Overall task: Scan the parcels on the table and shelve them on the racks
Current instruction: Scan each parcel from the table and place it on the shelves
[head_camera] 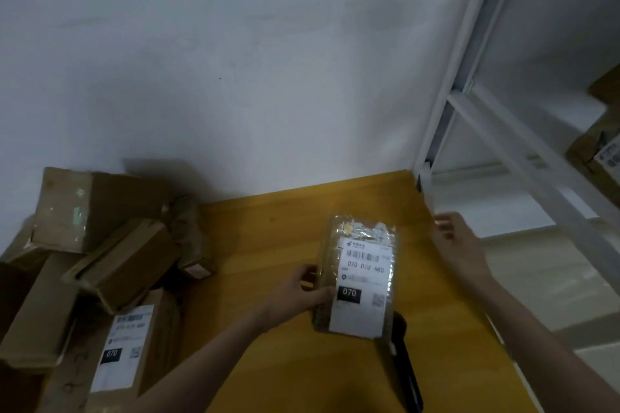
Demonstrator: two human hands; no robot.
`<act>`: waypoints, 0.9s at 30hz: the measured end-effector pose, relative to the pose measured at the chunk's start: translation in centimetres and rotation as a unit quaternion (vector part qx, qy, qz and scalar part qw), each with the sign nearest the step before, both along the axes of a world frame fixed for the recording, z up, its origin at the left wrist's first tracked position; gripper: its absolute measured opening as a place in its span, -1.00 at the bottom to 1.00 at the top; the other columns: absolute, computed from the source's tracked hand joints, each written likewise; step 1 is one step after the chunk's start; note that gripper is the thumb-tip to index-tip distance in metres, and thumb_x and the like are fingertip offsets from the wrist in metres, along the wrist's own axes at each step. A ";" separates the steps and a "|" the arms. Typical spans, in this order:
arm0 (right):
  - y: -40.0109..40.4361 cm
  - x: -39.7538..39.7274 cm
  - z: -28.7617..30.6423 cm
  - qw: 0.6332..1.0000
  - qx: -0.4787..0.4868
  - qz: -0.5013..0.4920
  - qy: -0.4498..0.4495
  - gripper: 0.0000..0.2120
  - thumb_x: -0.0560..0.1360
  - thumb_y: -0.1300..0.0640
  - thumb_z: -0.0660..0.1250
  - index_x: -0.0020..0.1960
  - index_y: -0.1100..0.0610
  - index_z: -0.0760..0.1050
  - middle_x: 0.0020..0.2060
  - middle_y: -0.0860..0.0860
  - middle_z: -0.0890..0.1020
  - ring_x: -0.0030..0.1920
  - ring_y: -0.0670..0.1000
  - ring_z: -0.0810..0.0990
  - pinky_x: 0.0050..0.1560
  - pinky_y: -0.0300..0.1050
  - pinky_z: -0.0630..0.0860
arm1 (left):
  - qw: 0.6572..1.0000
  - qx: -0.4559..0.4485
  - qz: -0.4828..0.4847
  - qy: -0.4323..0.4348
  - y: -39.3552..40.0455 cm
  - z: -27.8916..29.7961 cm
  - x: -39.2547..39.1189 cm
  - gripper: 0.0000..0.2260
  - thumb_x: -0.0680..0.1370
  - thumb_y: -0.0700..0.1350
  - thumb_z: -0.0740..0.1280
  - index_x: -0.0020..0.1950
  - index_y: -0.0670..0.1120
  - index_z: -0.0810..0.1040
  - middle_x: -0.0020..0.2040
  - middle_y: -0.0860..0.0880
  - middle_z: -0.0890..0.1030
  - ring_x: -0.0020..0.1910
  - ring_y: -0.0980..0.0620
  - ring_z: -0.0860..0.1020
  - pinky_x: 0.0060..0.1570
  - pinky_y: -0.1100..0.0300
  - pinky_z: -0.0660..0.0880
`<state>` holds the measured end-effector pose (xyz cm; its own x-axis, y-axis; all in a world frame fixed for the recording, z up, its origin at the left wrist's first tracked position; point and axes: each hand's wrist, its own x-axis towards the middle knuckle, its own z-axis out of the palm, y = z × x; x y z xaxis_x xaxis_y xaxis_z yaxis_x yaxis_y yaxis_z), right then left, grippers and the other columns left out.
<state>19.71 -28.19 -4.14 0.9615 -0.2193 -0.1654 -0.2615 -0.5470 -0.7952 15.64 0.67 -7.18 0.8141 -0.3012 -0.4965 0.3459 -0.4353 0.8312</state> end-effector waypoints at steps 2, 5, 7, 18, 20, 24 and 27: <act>-0.7 -2.7 -4.4 0.987 -0.042 0.032 0.152 -0.63 0.58 0.09 0.24 0.35 0.19 0.37 0.14 0.12 0.52 -0.07 0.04 0.51 0.00 -0.03 0.47 | 0.997 -0.034 0.069 -0.032 0.2 -0.3 -0.6 -0.41 0.38 0.24 0.46 0.33 0.07 0.41 0.19 0.09 0.54 0.10 0.12 0.58 0.02 0.19 0.59; 0.7 -6.5 -9.5 0.943 -0.059 0.119 0.305 -0.49 0.57 -0.04 0.25 0.41 0.20 0.28 0.26 0.10 0.46 0.18 0.07 0.49 0.10 -0.12 0.44 | 0.985 -0.066 0.144 -0.064 0.1 -0.8 -1.4 -0.47 0.29 0.30 0.44 0.20 0.21 0.46 0.18 0.09 0.59 0.12 0.09 0.60 0.09 0.05 0.59; 1.7 -7.9 -11.6 0.933 -0.038 0.147 0.326 -0.46 0.54 -0.08 0.29 0.38 0.19 0.26 0.13 0.05 0.48 0.09 0.02 0.51 -0.05 -0.22 0.46 | 0.978 -0.080 0.179 -0.074 0.0 -1.0 -1.9 -0.47 0.27 0.29 0.43 0.20 0.21 0.47 0.16 0.08 0.61 0.13 0.08 0.60 0.07 0.03 0.60; 3.8 -10.8 -15.2 0.936 -0.017 0.089 0.341 -0.72 0.57 0.08 0.27 0.20 0.20 0.39 -0.19 0.05 0.51 -0.24 0.01 0.49 -0.35 -0.21 0.30 | 0.970 -0.079 0.212 -0.086 0.7 -1.7 -2.6 -0.25 0.28 0.31 0.47 0.38 0.01 0.42 0.20 0.06 0.59 0.16 0.06 0.59 0.07 0.02 0.60; 3.9 -11.2 -12.6 0.953 0.001 0.060 0.297 -0.79 0.57 0.11 0.27 0.14 0.20 0.43 -0.28 0.08 0.51 -0.35 0.04 0.47 -0.36 -0.17 0.33 | 0.971 -0.077 0.212 -0.084 0.8 -1.8 -2.6 -0.20 0.27 0.30 0.49 0.40 -0.01 0.39 0.20 0.05 0.58 0.16 0.07 0.58 0.06 0.03 0.61; 3.9 -11.4 -3.2 0.981 0.078 -0.012 0.179 -0.90 0.52 0.32 0.27 0.02 0.22 0.42 -0.39 0.18 0.51 -0.45 0.11 0.47 -0.41 -0.11 0.42 | 0.972 -0.065 0.209 -0.086 0.8 -2.2 -2.4 -0.15 0.25 0.32 0.48 0.44 0.01 0.33 0.24 0.05 0.54 0.18 0.07 0.56 0.05 0.07 0.61; 4.9 -12.4 4.5 0.989 0.112 -0.014 0.094 -0.92 0.50 0.32 0.29 -0.07 0.19 0.42 -0.40 0.20 0.53 -0.44 0.14 0.51 -0.41 -0.12 0.44 | 0.971 -0.057 0.212 -0.095 0.1 -2.5 -2.5 -0.10 0.24 0.32 0.50 0.46 -0.01 0.29 0.28 0.04 0.50 0.23 0.08 0.51 0.08 0.12 0.58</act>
<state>7.28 -23.27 0.37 0.9035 -0.1834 -0.3872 -0.4282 -0.3534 -0.8317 13.15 0.82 -9.69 0.9504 0.0381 -0.3086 0.3101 -0.1890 0.9317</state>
